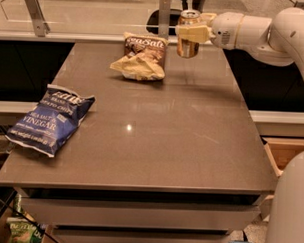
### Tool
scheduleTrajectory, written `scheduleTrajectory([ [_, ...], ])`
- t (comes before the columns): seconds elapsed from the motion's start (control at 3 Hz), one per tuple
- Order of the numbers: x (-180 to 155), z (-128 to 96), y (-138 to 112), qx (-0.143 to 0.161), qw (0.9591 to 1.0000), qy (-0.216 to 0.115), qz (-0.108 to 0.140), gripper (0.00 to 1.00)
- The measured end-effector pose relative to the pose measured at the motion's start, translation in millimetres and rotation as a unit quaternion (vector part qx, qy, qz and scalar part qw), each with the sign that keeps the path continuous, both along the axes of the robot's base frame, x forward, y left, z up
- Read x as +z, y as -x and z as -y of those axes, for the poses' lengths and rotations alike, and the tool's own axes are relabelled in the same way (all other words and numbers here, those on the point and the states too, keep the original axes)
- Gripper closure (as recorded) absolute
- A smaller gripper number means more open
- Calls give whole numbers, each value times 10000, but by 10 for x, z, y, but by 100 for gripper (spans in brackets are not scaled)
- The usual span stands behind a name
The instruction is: Move orange can near brown chip bag
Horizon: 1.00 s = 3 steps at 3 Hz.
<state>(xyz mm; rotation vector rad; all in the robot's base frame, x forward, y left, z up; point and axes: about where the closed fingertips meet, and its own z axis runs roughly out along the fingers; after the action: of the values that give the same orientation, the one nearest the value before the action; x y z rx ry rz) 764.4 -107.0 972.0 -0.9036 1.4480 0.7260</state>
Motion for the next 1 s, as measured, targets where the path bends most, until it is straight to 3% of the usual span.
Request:
scheduleTrajectory([
  [1.0, -495, 87, -226, -181, 9996, 88, -208, 100],
])
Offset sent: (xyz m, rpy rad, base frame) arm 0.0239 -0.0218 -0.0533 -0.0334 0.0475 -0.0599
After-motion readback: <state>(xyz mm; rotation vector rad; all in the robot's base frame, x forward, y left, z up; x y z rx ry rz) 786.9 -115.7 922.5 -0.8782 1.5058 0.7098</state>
